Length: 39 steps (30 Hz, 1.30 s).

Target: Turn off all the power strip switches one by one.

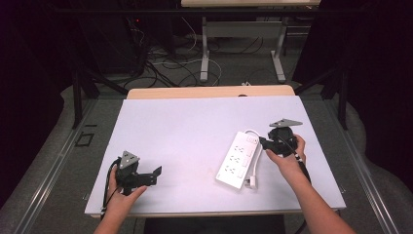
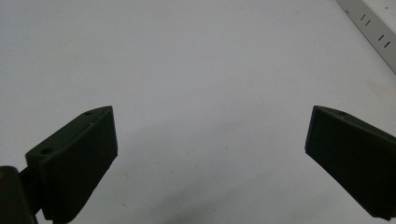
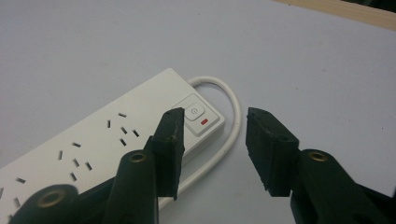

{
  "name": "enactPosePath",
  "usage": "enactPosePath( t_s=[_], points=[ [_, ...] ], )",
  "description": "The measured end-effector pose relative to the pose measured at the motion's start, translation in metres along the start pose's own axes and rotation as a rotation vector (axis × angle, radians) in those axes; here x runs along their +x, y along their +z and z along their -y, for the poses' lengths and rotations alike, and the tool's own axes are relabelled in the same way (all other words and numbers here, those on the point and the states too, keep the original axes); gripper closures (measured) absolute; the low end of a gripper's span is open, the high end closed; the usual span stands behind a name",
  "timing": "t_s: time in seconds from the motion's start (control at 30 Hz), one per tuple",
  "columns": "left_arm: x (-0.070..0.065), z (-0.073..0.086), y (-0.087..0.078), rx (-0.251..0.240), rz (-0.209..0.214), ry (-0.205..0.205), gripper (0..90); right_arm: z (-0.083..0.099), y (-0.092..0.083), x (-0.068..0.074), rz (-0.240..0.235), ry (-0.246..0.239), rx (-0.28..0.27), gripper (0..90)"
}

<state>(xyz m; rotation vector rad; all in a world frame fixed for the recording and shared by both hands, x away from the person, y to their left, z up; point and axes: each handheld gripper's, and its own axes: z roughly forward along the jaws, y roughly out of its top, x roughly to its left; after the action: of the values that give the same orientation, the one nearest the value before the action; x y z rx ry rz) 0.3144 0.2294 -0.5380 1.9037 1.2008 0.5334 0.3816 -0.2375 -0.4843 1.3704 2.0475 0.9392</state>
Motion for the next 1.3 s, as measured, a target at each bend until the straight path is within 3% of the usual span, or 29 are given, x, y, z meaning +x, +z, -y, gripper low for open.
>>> enactPosePath(
  t_s=[0.3,0.6,0.77,0.83,1.3],
  points=[
    [0.000,0.000,-0.001,0.000,0.001,-0.002,2.6,-0.007,0.005,0.004,-0.001,-0.021,0.015,69.8],
    [0.000,0.000,-0.001,-0.001,0.005,-0.010,2.8,-0.012,0.012,0.006,-0.001,-0.036,0.030,73.4],
    [0.000,0.000,0.000,-0.004,0.008,-0.019,2.8,-0.015,0.017,0.008,0.003,-0.030,0.043,76.6],
    [0.001,0.000,-0.001,0.001,0.002,0.001,2.9,-0.017,0.020,0.007,-0.001,-0.038,0.048,78.9],
    [0.001,0.000,0.000,-0.001,0.006,-0.015,3.1,-0.019,0.035,0.004,-0.005,-0.017,0.069,86.5]
  ],
)
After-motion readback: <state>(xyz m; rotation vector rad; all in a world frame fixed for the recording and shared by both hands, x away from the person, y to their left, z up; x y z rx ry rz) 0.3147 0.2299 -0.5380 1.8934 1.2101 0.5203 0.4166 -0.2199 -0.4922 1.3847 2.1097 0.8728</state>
